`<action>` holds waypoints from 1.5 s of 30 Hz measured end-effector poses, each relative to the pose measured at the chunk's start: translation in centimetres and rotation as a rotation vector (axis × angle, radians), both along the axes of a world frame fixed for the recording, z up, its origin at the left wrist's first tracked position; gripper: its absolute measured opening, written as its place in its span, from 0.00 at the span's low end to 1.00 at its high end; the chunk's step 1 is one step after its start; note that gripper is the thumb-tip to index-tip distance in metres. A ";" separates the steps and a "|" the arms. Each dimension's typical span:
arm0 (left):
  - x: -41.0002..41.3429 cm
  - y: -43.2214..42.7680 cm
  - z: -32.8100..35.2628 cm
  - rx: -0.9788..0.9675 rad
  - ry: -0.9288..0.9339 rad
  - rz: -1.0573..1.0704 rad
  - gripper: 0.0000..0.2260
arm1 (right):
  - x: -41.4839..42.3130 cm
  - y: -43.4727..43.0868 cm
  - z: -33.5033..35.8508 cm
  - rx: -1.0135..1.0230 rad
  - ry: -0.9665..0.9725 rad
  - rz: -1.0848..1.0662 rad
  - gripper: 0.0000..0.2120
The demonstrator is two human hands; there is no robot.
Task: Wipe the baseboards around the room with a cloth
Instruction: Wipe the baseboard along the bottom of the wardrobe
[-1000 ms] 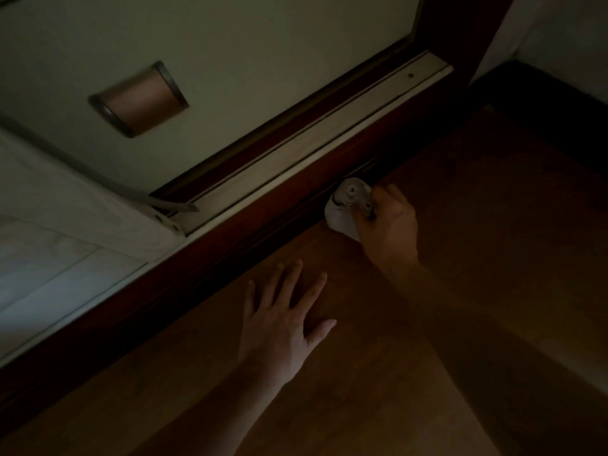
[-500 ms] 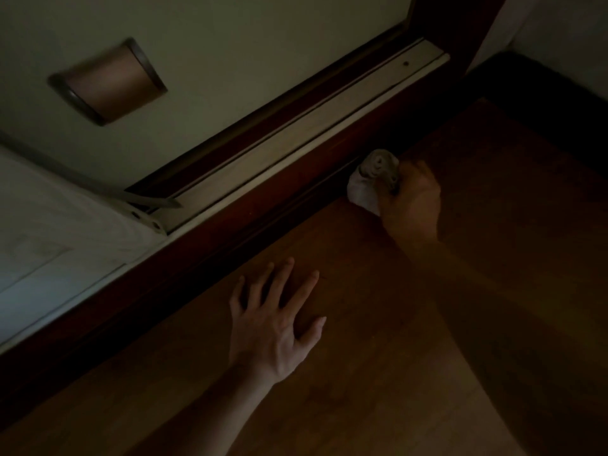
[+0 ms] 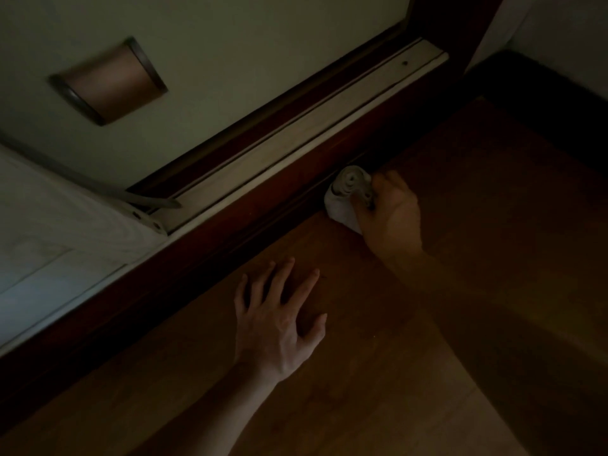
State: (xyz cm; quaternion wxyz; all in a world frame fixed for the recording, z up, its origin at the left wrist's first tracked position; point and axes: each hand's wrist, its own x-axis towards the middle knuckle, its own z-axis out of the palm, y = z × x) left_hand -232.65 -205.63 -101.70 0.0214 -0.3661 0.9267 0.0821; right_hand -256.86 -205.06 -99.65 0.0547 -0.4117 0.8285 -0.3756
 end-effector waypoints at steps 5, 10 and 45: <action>-4.7 0.2 0.8 0.055 0.069 -0.080 0.29 | -2.1 -0.4 0.1 0.000 -0.015 -0.080 0.04; -6.6 0.2 -0.4 0.039 0.029 -0.095 0.28 | -6.2 -0.6 0.1 0.032 -0.033 -0.217 0.10; -6.6 0.3 -1.2 -0.033 0.059 -0.092 0.26 | -0.5 0.0 -0.4 -0.132 -0.019 0.064 0.05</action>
